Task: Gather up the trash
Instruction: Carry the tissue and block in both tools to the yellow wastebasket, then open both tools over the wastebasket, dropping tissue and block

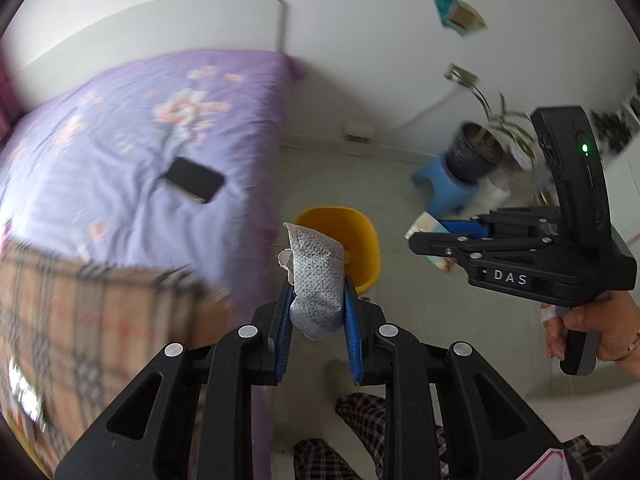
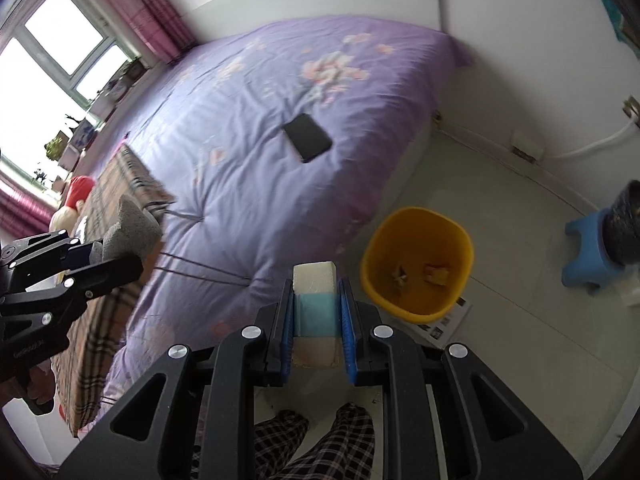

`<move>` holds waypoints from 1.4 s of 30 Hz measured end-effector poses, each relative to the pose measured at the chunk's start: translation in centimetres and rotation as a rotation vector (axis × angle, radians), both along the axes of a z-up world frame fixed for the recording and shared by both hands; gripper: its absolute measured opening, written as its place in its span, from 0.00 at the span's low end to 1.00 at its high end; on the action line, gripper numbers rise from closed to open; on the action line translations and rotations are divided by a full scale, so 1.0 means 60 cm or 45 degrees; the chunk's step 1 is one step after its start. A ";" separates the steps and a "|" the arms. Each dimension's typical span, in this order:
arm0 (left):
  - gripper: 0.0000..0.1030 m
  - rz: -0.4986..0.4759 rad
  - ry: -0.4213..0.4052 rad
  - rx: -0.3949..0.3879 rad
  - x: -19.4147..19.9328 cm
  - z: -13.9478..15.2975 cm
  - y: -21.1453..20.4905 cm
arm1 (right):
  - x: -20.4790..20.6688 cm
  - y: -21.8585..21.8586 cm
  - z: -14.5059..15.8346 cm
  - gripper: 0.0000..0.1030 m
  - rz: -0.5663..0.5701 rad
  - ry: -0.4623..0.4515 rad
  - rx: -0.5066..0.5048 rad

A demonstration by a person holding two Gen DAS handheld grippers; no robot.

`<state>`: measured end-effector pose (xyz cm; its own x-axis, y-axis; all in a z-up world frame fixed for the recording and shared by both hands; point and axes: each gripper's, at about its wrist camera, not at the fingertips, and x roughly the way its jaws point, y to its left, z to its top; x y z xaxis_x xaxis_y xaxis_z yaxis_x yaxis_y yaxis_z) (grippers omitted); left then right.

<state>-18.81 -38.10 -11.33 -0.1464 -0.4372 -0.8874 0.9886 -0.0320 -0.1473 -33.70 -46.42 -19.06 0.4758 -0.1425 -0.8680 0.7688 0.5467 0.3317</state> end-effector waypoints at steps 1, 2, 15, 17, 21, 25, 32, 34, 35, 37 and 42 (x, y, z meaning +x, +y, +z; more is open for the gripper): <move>0.23 -0.020 -0.002 0.017 -0.010 -0.012 -0.013 | -0.010 -0.014 -0.013 0.21 -0.011 0.006 0.007; 0.23 -0.043 0.006 0.038 -0.020 -0.025 -0.030 | -0.017 -0.026 -0.024 0.21 -0.017 0.014 0.010; 0.23 -0.144 0.008 0.304 -0.103 -0.237 -0.203 | -0.069 -0.161 -0.213 0.22 -0.051 0.084 0.167; 0.23 -0.138 0.014 0.343 -0.110 -0.264 -0.219 | -0.068 -0.176 -0.247 0.22 -0.046 0.101 0.201; 0.23 -0.140 0.019 0.417 -0.121 -0.319 -0.247 | -0.066 -0.201 -0.305 0.22 -0.058 0.107 0.255; 0.24 -0.153 0.010 0.454 -0.128 -0.356 -0.264 | -0.066 -0.224 -0.355 0.22 -0.078 0.112 0.297; 0.44 -0.135 -0.023 0.473 -0.131 -0.381 -0.278 | -0.073 -0.244 -0.384 0.51 -0.124 0.114 0.294; 0.45 -0.128 -0.018 0.477 -0.130 -0.379 -0.279 | -0.075 -0.245 -0.385 0.51 -0.134 0.121 0.294; 0.45 -0.127 -0.019 0.478 -0.132 -0.379 -0.282 | -0.077 -0.244 -0.384 0.51 -0.138 0.120 0.295; 0.45 -0.129 -0.028 0.475 -0.133 -0.374 -0.280 | -0.080 -0.242 -0.380 0.51 -0.144 0.114 0.295; 0.45 -0.113 -0.024 0.463 -0.125 -0.357 -0.271 | -0.083 -0.231 -0.347 0.51 -0.134 0.114 0.268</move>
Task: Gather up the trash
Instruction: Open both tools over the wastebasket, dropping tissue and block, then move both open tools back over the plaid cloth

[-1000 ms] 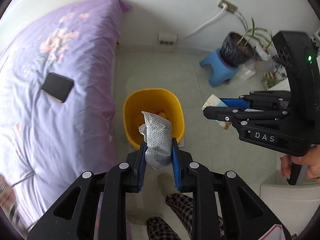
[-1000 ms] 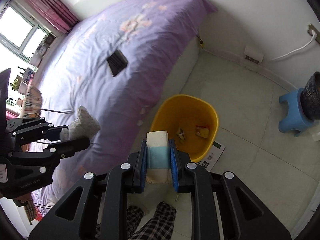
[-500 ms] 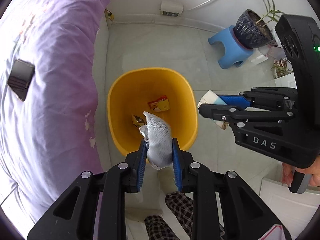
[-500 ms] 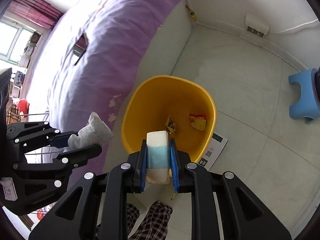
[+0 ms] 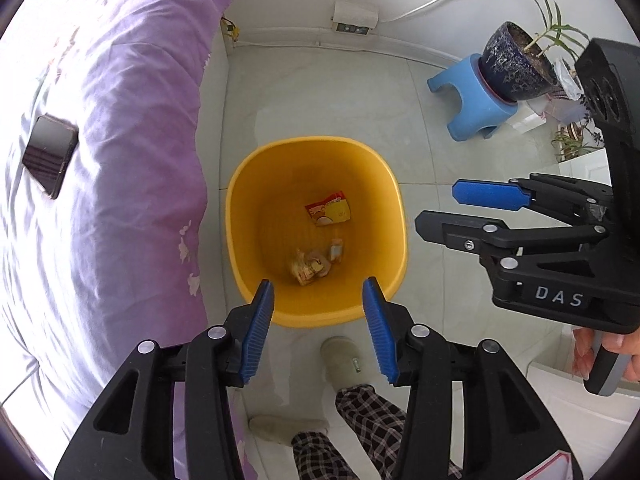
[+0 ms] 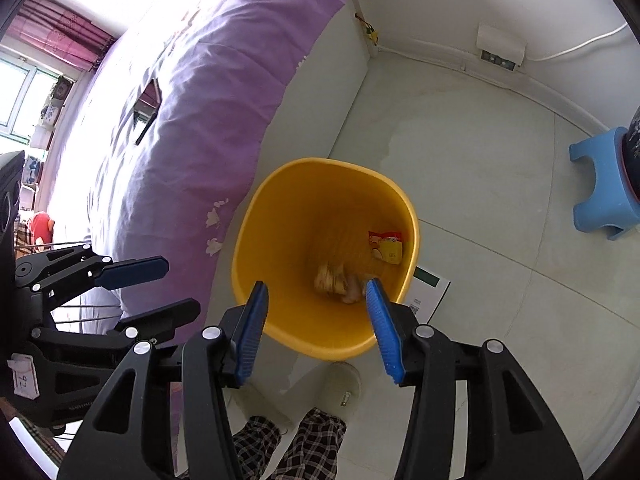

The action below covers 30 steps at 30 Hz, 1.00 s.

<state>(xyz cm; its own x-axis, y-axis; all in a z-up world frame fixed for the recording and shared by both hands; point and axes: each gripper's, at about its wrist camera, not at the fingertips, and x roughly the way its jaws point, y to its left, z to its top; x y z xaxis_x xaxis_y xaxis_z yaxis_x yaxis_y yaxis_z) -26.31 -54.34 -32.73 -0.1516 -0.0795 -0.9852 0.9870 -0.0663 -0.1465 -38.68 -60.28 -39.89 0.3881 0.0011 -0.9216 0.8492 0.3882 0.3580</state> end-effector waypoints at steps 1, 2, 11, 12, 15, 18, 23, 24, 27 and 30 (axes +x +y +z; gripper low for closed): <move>0.45 0.003 -0.002 -0.005 0.002 0.008 0.004 | 0.000 0.002 0.008 0.51 -0.001 -0.002 -0.005; 0.45 0.008 -0.004 -0.010 0.005 0.014 0.007 | 0.000 0.004 0.018 0.51 -0.003 -0.005 -0.011; 0.45 0.056 0.007 -0.096 0.027 0.107 0.043 | -0.004 0.046 0.124 0.51 0.004 0.016 -0.104; 0.45 0.059 0.008 -0.113 0.029 0.123 0.049 | -0.005 0.054 0.141 0.51 0.006 0.020 -0.116; 0.45 0.060 0.007 -0.165 0.031 0.167 0.067 | -0.006 0.069 0.178 0.51 -0.007 0.017 -0.141; 0.45 0.079 0.019 -0.226 0.042 0.216 0.088 | -0.002 0.089 0.228 0.51 -0.011 0.007 -0.185; 0.48 0.159 0.031 -0.322 0.074 0.295 0.134 | 0.024 0.131 0.322 0.51 0.070 -0.010 -0.286; 0.49 0.182 0.026 -0.342 0.083 0.310 0.147 | 0.030 0.139 0.335 0.51 0.091 -0.016 -0.305; 0.52 0.265 0.013 -0.387 0.109 0.344 0.186 | 0.063 0.174 0.386 0.51 0.203 -0.052 -0.368; 0.53 0.366 -0.008 -0.421 0.141 0.368 0.230 | 0.100 0.209 0.421 0.51 0.326 -0.082 -0.425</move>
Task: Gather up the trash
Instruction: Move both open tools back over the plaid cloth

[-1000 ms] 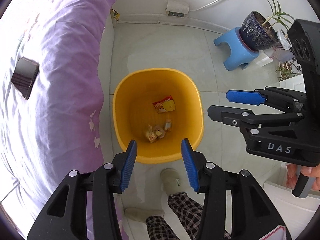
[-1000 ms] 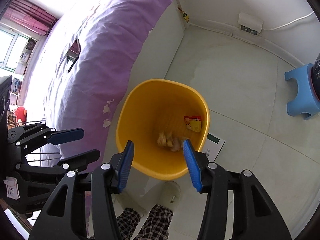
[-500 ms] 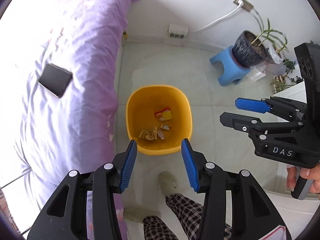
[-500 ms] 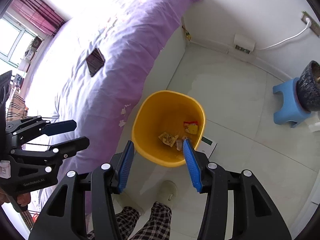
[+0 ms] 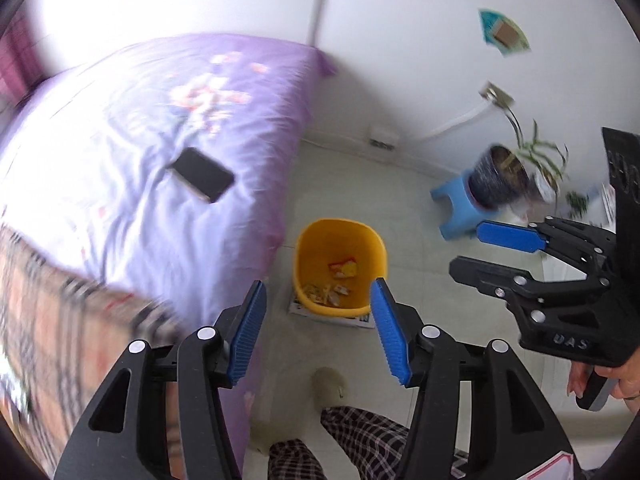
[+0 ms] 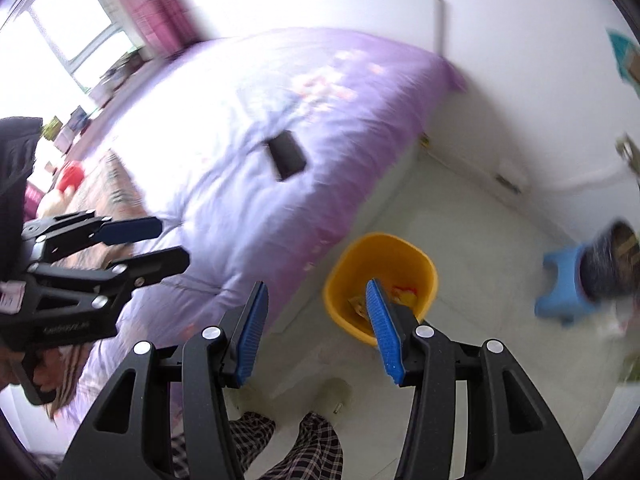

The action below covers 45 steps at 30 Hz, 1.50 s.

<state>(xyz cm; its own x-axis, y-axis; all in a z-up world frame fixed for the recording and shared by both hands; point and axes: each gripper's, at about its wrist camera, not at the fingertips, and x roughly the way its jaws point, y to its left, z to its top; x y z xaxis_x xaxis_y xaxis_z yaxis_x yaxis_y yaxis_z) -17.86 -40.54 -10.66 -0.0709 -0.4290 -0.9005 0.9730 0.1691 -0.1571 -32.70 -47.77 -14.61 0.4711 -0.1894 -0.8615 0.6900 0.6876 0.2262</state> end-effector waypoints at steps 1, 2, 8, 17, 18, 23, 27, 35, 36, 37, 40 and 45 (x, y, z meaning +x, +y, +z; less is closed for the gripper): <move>0.53 0.036 -0.002 -0.007 0.010 0.007 0.014 | 0.011 0.010 0.009 0.51 0.032 -0.007 -0.011; 0.53 0.079 -0.003 -0.015 0.022 0.011 0.032 | 0.025 0.024 0.021 0.51 0.074 -0.025 -0.018; 0.55 0.352 -0.028 -0.046 0.095 0.035 0.150 | 0.108 0.099 0.069 0.52 0.299 -0.116 -0.023; 0.56 0.789 -0.039 -0.031 0.190 0.046 0.346 | 0.219 0.211 0.107 0.52 0.586 -0.198 -0.021; 0.56 0.835 -0.041 -0.027 0.201 0.045 0.369 | 0.231 0.224 0.110 0.52 0.616 -0.203 -0.019; 0.56 1.010 -0.040 -0.015 0.240 0.039 0.463 | 0.285 0.285 0.117 0.52 0.745 -0.211 -0.011; 0.56 1.126 -0.031 -0.015 0.266 0.036 0.535 | 0.319 0.319 0.114 0.52 0.809 -0.207 0.014; 0.56 1.223 -0.016 0.004 0.302 0.027 0.617 | 0.374 0.377 0.112 0.52 0.880 -0.186 0.027; 0.56 1.230 -0.014 0.006 0.306 0.026 0.624 | 0.379 0.382 0.112 0.52 0.882 -0.185 0.030; 0.56 1.234 -0.012 0.007 0.309 0.024 0.629 | 0.386 0.388 0.112 0.52 0.883 -0.183 0.029; 0.64 1.258 -0.011 0.016 0.326 0.016 0.643 | 0.405 0.399 0.108 0.61 0.877 -0.170 0.021; 0.71 1.348 -0.007 0.029 0.368 -0.002 0.669 | 0.453 0.406 0.086 0.63 0.849 -0.133 -0.012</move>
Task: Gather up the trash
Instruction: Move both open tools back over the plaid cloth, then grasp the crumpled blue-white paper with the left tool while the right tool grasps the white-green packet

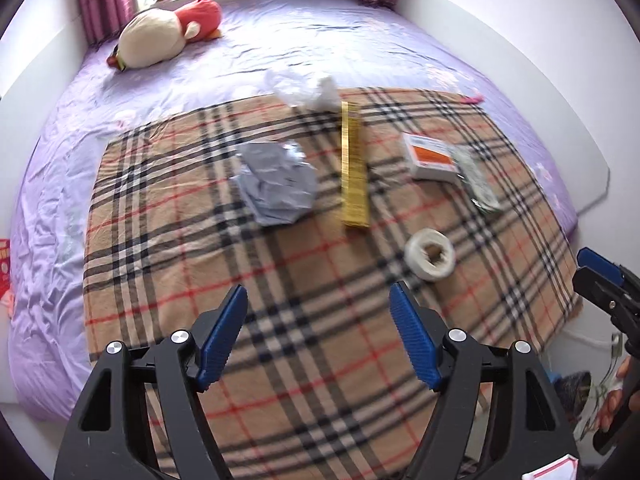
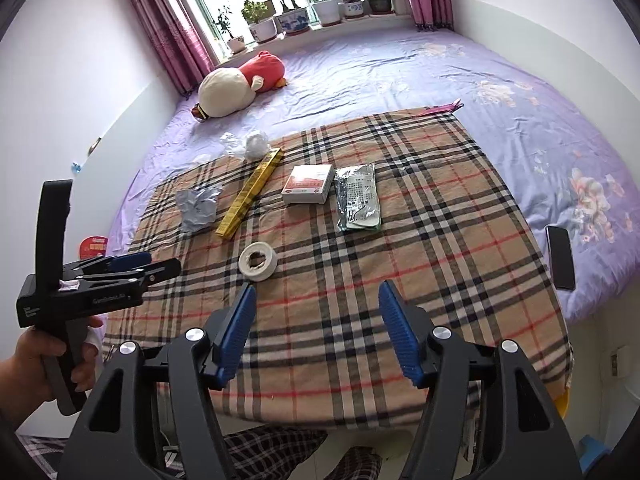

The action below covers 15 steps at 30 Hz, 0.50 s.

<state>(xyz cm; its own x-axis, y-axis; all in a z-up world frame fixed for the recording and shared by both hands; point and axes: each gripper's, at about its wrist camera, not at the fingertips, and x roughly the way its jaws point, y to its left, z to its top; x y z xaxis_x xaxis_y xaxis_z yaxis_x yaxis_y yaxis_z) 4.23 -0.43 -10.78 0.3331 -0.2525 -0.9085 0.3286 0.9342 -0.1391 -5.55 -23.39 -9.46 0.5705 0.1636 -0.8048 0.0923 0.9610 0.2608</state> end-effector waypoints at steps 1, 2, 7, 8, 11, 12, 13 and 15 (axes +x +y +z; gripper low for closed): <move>0.72 0.013 0.003 0.007 0.008 -0.004 0.004 | 0.014 0.000 -0.007 0.63 -0.007 0.007 -0.007; 0.72 0.022 0.010 0.008 0.018 -0.010 0.007 | 0.025 0.000 -0.013 0.63 -0.011 0.014 -0.008; 0.76 0.052 0.014 0.031 0.070 -0.031 0.015 | 0.093 -0.001 -0.051 0.63 -0.025 0.070 -0.060; 0.76 0.054 0.013 0.035 0.077 -0.034 0.015 | 0.104 -0.002 -0.058 0.63 -0.023 0.080 -0.071; 0.77 0.057 0.015 0.041 0.103 -0.041 0.016 | 0.136 -0.005 -0.080 0.63 -0.019 0.113 -0.096; 0.77 0.056 0.015 0.044 0.111 -0.043 0.016 | 0.148 -0.005 -0.088 0.63 -0.019 0.128 -0.116; 0.77 0.056 0.017 0.044 0.116 -0.044 0.016 | 0.155 -0.005 -0.093 0.63 -0.019 0.138 -0.123; 0.77 0.053 0.021 0.043 0.128 -0.049 0.014 | 0.169 -0.004 -0.100 0.63 -0.019 0.140 -0.143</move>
<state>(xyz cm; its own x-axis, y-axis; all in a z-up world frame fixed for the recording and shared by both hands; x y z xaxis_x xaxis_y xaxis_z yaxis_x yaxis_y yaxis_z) 11.89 0.43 -13.73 0.3274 -0.2080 -0.9217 0.2871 0.9512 -0.1126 4.57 -23.64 -15.47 0.4796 0.0615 -0.8753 0.1287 0.9818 0.1395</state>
